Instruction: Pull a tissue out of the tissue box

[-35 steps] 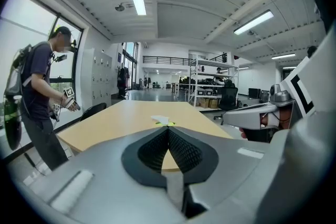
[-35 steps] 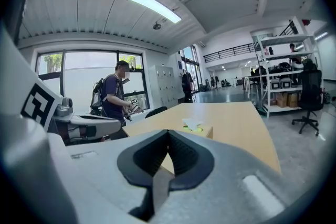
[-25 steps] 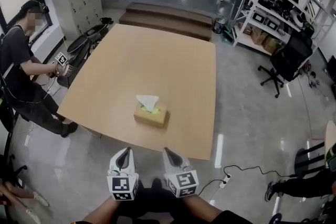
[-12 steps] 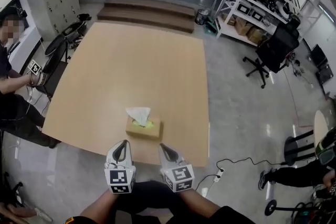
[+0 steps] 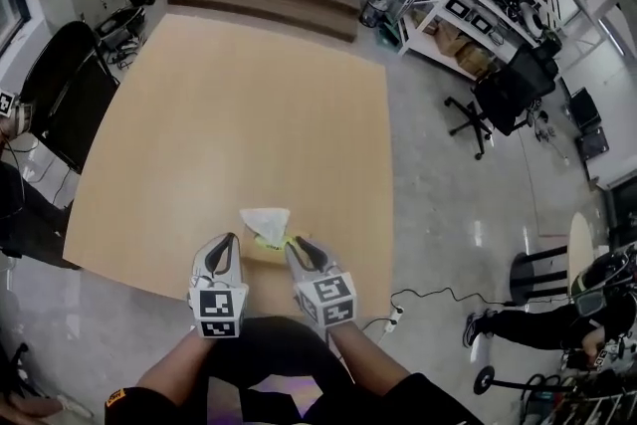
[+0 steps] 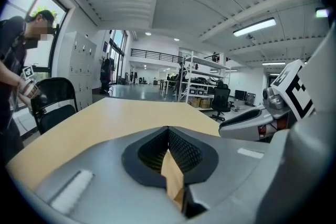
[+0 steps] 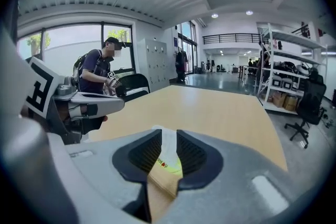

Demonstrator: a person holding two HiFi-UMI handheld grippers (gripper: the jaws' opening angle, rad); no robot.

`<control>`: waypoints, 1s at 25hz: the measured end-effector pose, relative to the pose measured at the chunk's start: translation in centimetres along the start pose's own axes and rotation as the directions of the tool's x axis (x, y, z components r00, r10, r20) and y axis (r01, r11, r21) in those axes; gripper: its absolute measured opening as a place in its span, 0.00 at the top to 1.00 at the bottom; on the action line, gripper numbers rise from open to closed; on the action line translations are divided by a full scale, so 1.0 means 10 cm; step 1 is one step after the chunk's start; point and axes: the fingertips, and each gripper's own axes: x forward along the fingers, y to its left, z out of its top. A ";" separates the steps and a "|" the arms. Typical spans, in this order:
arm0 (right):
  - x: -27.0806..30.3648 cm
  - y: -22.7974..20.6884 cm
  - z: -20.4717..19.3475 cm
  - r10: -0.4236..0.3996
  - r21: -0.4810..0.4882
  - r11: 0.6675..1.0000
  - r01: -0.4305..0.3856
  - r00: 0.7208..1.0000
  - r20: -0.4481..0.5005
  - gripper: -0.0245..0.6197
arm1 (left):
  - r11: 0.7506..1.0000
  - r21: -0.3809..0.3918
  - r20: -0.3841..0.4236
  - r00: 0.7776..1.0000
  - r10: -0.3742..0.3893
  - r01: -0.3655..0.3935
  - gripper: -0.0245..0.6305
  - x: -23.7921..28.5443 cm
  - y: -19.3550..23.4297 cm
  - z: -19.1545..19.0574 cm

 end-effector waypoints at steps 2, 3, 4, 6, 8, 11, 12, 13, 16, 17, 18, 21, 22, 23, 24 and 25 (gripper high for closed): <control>0.12 0.00 0.03 -0.009 -0.005 1.000 0.009 1.000 -0.026 0.84 | 1.000 -0.001 0.001 1.000 -0.011 0.011 0.93 0.09 0.09 0.06; 0.19 0.00 0.04 -0.015 -0.010 1.000 0.015 0.999 -0.042 0.83 | 1.000 -0.002 0.002 1.000 -0.018 0.018 0.93 0.14 0.14 0.08; 0.26 0.00 0.04 -0.021 -0.015 1.000 0.020 0.998 -0.061 0.82 | 1.000 -0.001 0.002 1.000 -0.024 0.024 0.93 0.18 0.19 0.10; 0.40 0.03 0.02 -0.029 -0.026 0.999 0.027 0.994 -0.106 0.79 | 0.999 0.003 -0.006 0.999 -0.039 0.039 0.93 0.27 0.28 0.11; 0.51 0.02 -0.04 -0.039 -0.035 0.999 0.034 0.987 -0.156 0.77 | 0.998 -0.001 -0.028 0.998 -0.062 0.062 0.91 0.36 0.31 0.04; 0.60 -0.05 -0.21 -0.062 -0.039 0.998 0.055 0.975 -0.213 0.76 | 0.996 -0.005 -0.061 0.994 -0.094 0.094 0.89 0.46 0.26 -0.08; 0.62 -0.08 -0.25 -0.067 -0.040 0.997 0.060 0.971 -0.230 0.76 | 0.995 -0.003 -0.072 0.992 -0.103 0.103 0.89 0.49 0.24 -0.11; 0.63 -0.09 -0.27 -0.069 -0.039 0.997 0.061 0.967 -0.247 0.75 | 0.994 -0.003 -0.083 0.990 -0.112 0.112 0.88 0.52 0.23 -0.14; 0.66 -0.06 -0.32 -0.061 -0.031 0.998 0.054 0.954 -0.294 0.75 | 0.991 -0.012 -0.115 0.984 -0.133 0.133 0.87 0.60 0.23 -0.25; 0.68 -0.05 -0.36 -0.058 -0.032 0.998 0.051 0.950 -0.307 0.75 | 0.991 -0.019 -0.124 0.983 -0.137 0.136 0.86 0.63 0.23 -0.30; 0.70 -0.05 -0.41 -0.056 -0.034 0.998 0.048 0.946 -0.318 0.75 | 0.990 -0.025 -0.130 0.982 -0.139 0.137 0.86 0.65 0.24 -0.36; 0.73 -0.04 -0.55 -0.042 -0.033 0.999 0.032 0.936 -0.349 0.76 | 0.990 -0.033 -0.141 0.980 -0.140 0.136 0.86 0.70 0.23 -0.46; 0.74 -0.03 -0.57 -0.039 -0.035 0.999 0.029 0.934 -0.356 0.78 | 0.990 -0.031 -0.142 0.980 -0.139 0.136 0.86 0.71 0.23 -0.47; 0.75 -0.01 -0.58 -0.037 -0.036 0.999 0.026 0.932 -0.360 0.83 | 0.990 -0.028 -0.143 0.980 -0.139 0.137 0.86 0.72 0.24 -0.46; 0.75 0.01 -0.57 -0.033 -0.036 0.999 0.022 0.931 -0.363 0.91 | 0.990 -0.025 -0.143 0.980 -0.140 0.138 0.86 0.72 0.25 -0.44; 0.76 0.03 -0.56 -0.028 -0.033 0.999 0.017 0.931 -0.364 0.96 | 0.990 -0.022 -0.144 0.980 -0.141 0.139 0.86 0.71 0.26 -0.44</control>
